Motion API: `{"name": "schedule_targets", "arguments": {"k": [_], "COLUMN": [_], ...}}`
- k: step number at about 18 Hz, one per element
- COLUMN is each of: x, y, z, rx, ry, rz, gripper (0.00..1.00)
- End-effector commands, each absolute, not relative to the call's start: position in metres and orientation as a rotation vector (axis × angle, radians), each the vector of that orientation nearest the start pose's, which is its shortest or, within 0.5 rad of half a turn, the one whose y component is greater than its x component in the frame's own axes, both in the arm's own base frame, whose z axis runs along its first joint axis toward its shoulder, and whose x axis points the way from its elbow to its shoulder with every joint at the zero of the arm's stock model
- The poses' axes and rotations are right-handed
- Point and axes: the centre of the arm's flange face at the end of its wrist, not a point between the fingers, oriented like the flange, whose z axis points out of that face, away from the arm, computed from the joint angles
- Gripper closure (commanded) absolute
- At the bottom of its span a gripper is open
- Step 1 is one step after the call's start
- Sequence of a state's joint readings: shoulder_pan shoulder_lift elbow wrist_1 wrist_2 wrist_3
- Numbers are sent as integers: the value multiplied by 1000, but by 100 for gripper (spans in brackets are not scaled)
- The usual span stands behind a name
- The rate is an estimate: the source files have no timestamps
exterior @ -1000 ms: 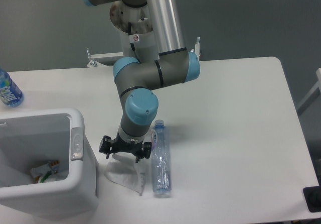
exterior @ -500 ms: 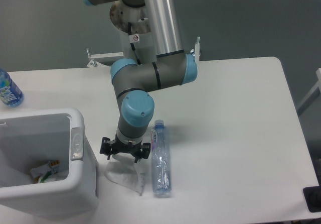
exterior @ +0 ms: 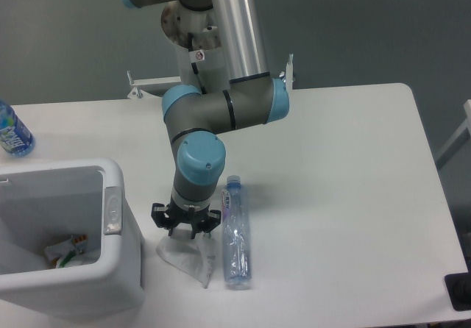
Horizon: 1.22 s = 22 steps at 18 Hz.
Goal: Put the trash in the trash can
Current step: 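Lower the gripper onto the white tissue and close on it, then lift the tissue and carry it over the white bin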
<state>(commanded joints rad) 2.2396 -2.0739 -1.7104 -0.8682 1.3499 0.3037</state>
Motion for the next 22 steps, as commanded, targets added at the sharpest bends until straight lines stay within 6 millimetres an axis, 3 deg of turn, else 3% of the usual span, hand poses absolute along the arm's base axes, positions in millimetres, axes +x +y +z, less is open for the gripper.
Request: {"name": "schedule_targets", "arguments": {"k": [5,9,11,17,22], "x": [-265,-266,-267,-267,-270], "y": [586,586,586,586,589], "z": [211,214,214,223,253], "rx": [-2926,-2922,-2921,-2909,-2864], "ry": [-527,-521,-523,-507,-487], "rz": [-248,-243,-242,-228,-195], "gripper": [76,81,89,92,97]}}
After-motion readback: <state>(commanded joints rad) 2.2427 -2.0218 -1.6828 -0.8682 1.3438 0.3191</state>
